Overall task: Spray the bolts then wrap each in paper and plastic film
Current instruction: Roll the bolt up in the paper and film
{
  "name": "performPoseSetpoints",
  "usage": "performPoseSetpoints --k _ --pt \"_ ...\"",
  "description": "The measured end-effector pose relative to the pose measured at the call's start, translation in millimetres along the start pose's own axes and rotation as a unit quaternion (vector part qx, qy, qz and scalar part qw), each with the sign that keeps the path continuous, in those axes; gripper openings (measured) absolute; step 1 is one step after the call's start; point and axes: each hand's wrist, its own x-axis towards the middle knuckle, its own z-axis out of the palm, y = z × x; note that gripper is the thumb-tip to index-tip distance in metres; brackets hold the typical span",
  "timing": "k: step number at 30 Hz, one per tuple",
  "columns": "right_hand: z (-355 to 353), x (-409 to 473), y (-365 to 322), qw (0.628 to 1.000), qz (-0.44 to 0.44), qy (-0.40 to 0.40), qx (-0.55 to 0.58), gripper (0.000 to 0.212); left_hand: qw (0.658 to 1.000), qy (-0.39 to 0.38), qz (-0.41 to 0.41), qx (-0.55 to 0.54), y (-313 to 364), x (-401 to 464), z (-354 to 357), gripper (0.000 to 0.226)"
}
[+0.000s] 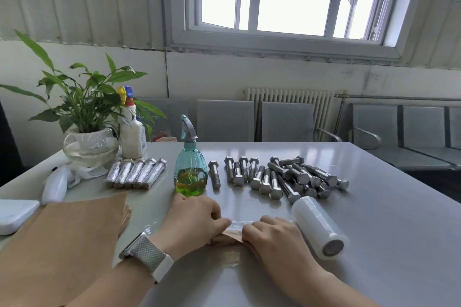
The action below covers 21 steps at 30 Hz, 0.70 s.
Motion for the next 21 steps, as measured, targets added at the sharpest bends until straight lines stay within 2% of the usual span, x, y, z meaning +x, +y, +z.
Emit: performPoseSetpoints --k 5,11,13,15,16,19,21 --pt "1.5 -4.2 2.1 1.000 -0.017 0.009 0.017 0.033 0.999 -0.047 0.006 -0.007 -0.5 -0.5 -5.1 0.021" --pt "-5.7 -10.8 9.9 0.996 -0.027 -0.031 0.075 0.021 0.994 0.018 0.103 0.015 -8.4 -16.9 -1.7 0.017" --pt "-11.8 -11.9 15.9 0.990 -0.030 -0.071 0.117 0.024 0.987 0.042 0.154 0.037 -10.7 -20.4 0.2 0.018" --pt "-16.2 -1.8 22.9 0.975 0.020 -0.129 0.179 0.047 0.975 0.070 0.200 0.067 -15.6 -21.6 3.8 0.016" --pt "-17.9 6.2 27.3 0.965 0.051 -0.160 0.202 0.049 0.971 0.082 0.212 0.073 -16.5 -22.4 4.9 0.017" --pt "-17.3 34.8 42.5 0.951 0.095 -0.195 0.222 0.022 0.961 0.108 0.239 0.085 -18.2 -24.1 9.7 0.018" --pt "-17.7 48.8 45.8 0.945 0.068 -0.267 0.176 0.026 0.962 0.103 0.238 0.083 -18.9 -24.3 12.2 0.023"
